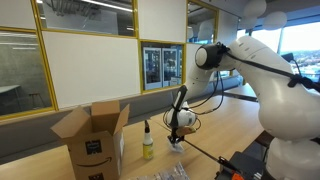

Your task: Place the three plastics inside the brown box, place the spray bottle in the box

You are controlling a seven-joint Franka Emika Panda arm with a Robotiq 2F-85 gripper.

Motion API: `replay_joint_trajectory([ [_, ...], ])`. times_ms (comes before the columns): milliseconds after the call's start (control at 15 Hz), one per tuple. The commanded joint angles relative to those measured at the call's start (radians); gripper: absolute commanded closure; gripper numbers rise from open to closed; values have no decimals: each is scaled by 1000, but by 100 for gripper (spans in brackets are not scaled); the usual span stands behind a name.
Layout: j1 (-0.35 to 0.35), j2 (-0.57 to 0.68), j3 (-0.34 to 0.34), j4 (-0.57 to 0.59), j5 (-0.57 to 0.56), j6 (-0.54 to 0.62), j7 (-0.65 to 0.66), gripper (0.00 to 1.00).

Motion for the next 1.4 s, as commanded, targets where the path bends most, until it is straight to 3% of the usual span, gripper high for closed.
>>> replay_joint_trajectory([
  [0,60,-61,-48,-6,-1,-31,2,90],
  [133,96,-99,-72,-12,-8,-34,11,85],
  [600,267,-247,-162,39,-69,-89,35,85],
  [1000,398,-311,-227,169,-184,-192,82,85],
  [1333,464,-325,-245,281,-282,-253,116,86],
])
